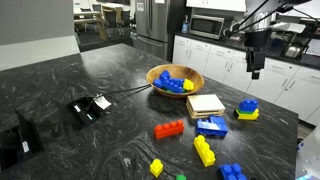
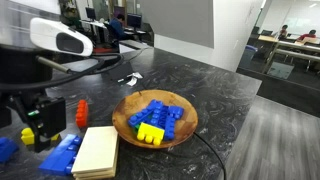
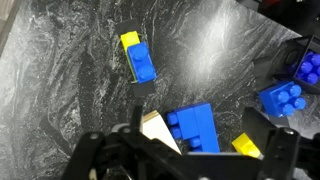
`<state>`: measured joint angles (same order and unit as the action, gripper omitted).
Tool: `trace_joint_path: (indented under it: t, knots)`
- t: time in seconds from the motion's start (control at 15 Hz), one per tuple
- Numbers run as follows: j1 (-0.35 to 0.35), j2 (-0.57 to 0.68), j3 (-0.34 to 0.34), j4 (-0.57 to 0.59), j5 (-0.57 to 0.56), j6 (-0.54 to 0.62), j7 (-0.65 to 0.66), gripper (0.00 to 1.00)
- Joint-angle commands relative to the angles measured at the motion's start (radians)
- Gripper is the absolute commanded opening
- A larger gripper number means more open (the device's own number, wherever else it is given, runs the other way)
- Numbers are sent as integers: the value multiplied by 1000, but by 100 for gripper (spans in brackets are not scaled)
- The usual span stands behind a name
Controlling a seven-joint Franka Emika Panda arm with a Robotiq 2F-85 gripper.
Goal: Pick the small yellow block on the counter and put it in the bowl
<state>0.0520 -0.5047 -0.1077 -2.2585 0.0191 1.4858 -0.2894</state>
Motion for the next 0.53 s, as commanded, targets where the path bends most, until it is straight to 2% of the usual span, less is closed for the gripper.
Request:
trace_joint_path:
  t: [0.0,0.13,0.47]
  knots:
    - [-11,1,9,2,3,-2,-4,100]
    - [-11,1,9,2,3,-2,-4,100]
    - [27,69,103,50,-49,77,31,100]
